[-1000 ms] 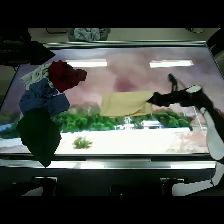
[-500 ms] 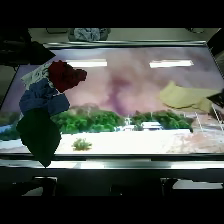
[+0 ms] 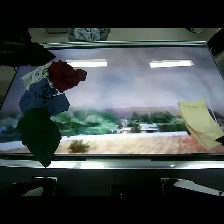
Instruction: Fold the shirts.
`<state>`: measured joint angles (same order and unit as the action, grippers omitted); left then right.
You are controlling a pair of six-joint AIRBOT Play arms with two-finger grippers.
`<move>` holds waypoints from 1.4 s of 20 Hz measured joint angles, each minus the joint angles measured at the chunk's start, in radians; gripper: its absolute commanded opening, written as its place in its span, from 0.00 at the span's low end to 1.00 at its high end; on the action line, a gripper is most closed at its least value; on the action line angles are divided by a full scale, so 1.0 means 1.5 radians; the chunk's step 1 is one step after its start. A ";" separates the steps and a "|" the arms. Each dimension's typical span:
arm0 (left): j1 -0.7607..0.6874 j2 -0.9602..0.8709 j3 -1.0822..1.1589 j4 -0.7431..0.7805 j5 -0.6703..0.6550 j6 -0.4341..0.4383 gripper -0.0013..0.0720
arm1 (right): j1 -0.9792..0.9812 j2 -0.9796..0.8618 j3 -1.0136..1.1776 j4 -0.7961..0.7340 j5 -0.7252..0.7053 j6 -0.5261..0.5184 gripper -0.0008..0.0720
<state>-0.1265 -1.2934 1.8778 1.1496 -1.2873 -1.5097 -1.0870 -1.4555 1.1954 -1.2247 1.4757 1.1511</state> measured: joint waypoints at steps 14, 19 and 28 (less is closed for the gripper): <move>0.000 0.000 0.000 -0.001 -0.004 -0.001 0.05 | -0.008 0.102 -0.218 -0.109 -0.058 0.004 0.83; 0.000 0.000 0.002 -0.001 -0.003 0.001 0.05 | -0.008 0.106 -0.088 -0.125 -0.005 -0.053 0.96; -0.026 -0.053 0.003 0.176 0.011 -0.018 0.51 | 0.297 0.095 0.366 -0.116 -0.158 -0.111 0.94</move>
<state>-0.1654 -1.3731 1.8828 1.4139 -1.2713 -1.5368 -0.6422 -1.3136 1.7451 -1.3983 1.2381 0.9840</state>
